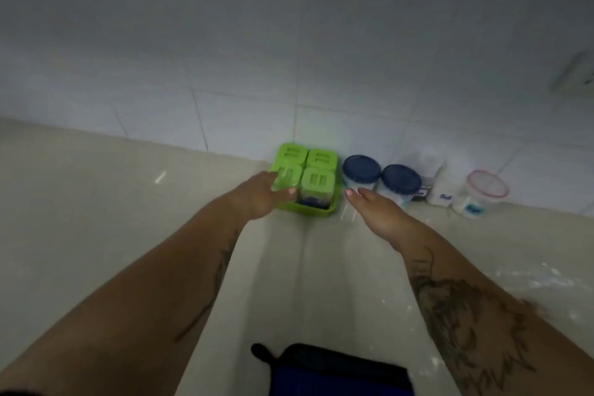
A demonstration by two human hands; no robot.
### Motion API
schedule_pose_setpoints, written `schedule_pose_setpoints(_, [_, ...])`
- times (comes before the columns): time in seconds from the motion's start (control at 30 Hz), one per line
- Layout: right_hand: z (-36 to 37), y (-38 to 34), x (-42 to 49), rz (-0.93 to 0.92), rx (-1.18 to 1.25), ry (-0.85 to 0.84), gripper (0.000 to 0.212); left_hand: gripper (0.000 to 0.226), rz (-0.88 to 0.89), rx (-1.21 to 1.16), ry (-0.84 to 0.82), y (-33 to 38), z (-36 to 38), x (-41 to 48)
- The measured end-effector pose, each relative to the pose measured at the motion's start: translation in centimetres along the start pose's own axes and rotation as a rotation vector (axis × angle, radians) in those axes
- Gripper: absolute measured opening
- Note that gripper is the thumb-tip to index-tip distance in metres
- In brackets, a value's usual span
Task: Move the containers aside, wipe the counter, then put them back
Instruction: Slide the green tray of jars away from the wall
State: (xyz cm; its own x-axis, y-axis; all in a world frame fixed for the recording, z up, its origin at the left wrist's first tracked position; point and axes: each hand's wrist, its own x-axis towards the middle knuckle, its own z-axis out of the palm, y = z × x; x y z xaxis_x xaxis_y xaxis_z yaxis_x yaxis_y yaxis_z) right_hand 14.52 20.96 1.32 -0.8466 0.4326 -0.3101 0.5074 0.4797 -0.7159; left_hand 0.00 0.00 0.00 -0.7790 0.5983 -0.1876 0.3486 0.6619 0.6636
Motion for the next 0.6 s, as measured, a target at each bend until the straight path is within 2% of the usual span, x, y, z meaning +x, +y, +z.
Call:
schedule_pose_setpoints(0.07, [1.5,-0.1,2.1,0.036,0.020,0.022,0.080,0.088,-0.059,-0.084,0.066,-1.0,0.2,1.2])
schedule_pose_setpoints(0.13, [2.9,-0.1,4.0,0.083,0.073,0.019,0.084,0.069,-0.118,-0.165,0.094,-1.7,0.5,2.2])
schedule_pose_setpoints(0.33, [5.6,-0.4,7.7,0.191,0.316,0.074,0.082,0.046,-0.158,-0.356,0.156,-2.1,1.8,4.7])
schedule_pose_setpoints(0.6, [6.9,-1.3,7.7,0.202,0.583,0.111,0.054,0.012,-0.240,-0.634,0.304,-2.4,1.5,4.6])
